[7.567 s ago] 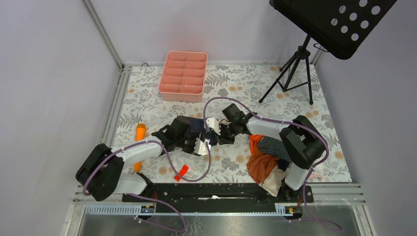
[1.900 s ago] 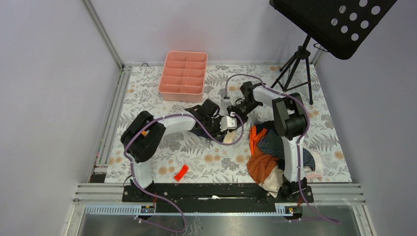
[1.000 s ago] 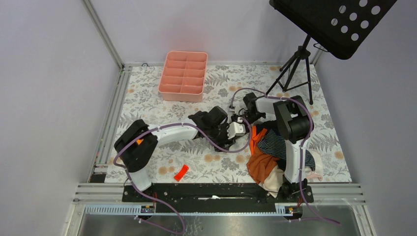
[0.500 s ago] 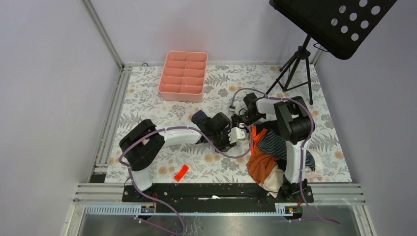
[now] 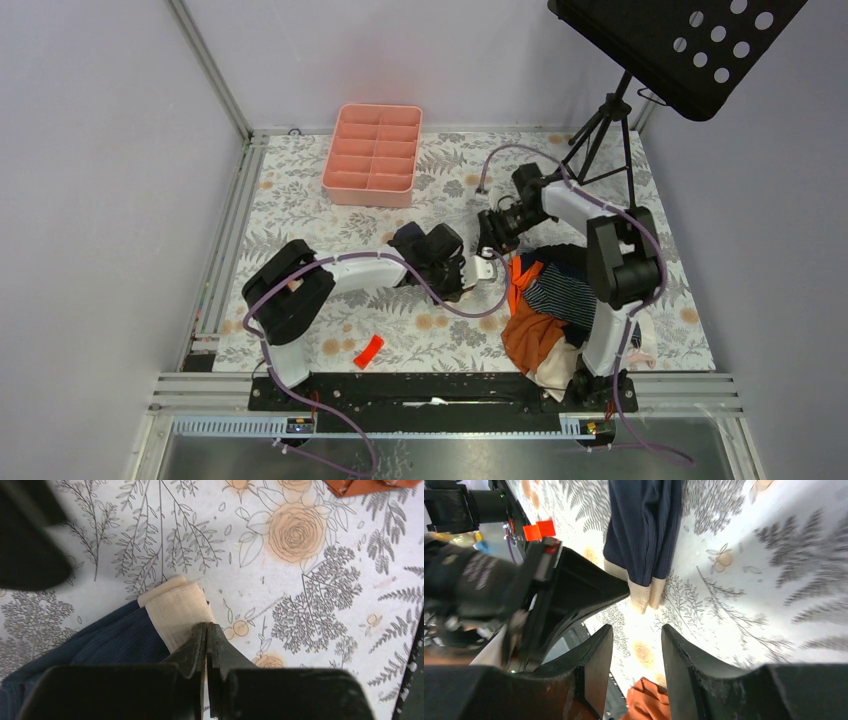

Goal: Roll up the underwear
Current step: Roll the underwear to the center of the board.

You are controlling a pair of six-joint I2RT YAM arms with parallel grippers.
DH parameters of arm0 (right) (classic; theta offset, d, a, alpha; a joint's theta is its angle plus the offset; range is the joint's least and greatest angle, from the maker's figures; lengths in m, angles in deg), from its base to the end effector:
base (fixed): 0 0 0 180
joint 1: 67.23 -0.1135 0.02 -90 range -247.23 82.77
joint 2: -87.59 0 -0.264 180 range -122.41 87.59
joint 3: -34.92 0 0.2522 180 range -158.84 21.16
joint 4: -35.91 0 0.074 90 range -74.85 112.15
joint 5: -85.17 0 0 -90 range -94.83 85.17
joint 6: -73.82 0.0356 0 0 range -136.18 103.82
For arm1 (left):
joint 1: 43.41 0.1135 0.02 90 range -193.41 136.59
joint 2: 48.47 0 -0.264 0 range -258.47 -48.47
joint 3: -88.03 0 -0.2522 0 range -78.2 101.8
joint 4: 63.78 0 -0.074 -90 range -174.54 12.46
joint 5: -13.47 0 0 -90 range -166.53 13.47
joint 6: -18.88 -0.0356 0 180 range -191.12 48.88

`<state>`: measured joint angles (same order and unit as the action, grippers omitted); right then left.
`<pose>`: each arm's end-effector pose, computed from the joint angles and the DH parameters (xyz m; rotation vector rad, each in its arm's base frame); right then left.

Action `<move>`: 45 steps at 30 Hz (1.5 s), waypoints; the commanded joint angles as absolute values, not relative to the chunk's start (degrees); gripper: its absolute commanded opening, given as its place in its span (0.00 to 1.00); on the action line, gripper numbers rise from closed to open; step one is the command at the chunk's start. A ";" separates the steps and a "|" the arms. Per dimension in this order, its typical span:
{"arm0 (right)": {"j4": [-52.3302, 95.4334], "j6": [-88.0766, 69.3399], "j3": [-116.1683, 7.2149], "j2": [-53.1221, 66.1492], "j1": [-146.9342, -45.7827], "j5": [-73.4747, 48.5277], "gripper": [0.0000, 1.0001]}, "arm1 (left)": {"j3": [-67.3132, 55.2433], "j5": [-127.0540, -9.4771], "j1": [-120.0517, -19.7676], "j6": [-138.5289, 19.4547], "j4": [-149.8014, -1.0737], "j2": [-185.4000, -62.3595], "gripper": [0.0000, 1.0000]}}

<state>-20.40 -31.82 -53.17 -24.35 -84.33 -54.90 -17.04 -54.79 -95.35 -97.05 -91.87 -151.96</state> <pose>0.3417 0.1337 0.1610 -0.8691 2.5717 1.2697 0.2128 -0.2931 0.1602 1.7388 1.9158 -0.6574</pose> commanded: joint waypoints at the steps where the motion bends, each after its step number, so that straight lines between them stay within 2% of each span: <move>1: -24.67 -40.41 -56.89 -16.44 -80.86 -56.87 0.48 | -18.36 -46.85 -92.82 -99.78 -105.28 -152.23 0.00; 6: -11.89 -40.62 -46.50 -4.58 -80.16 -53.02 0.49 | -13.74 -35.90 -88.00 -107.68 -118.15 -153.97 0.00; 9: 2.15 -40.75 -34.87 6.44 -80.15 -46.09 0.52 | -11.95 -33.18 -85.97 -111.65 -123.03 -155.14 0.00; 13: 17.71 -49.96 -16.49 21.52 -80.17 -39.08 0.52 | -11.51 -30.88 -84.87 -112.86 -124.16 -155.58 0.00; 18: 16.46 -67.04 -5.30 35.58 -81.45 -42.26 0.53 | -11.05 -29.36 -84.56 -113.15 -123.81 -156.84 0.04; 21: 11.99 -74.21 -3.48 40.36 -87.68 -43.07 0.50 | -12.53 -29.69 -84.31 -111.65 -120.82 -156.32 0.05; 24: 9.76 -76.62 -4.21 39.81 -97.19 -40.10 0.50 | -11.84 -29.90 -83.65 -111.02 -120.17 -157.48 0.06; 29: 10.92 -76.09 -7.06 30.17 -106.56 -40.52 0.50 | -9.32 -29.78 -82.80 -111.61 -121.79 -160.87 0.10; 36: 36.85 -77.68 -0.30 19.57 -115.25 -34.22 0.49 | -7.94 -27.34 -81.31 -109.25 -121.93 -162.73 0.11; 45: 47.59 -77.91 -2.68 9.30 -120.55 -31.09 0.50 | -6.88 -27.60 -78.72 -109.11 -122.28 -164.26 0.11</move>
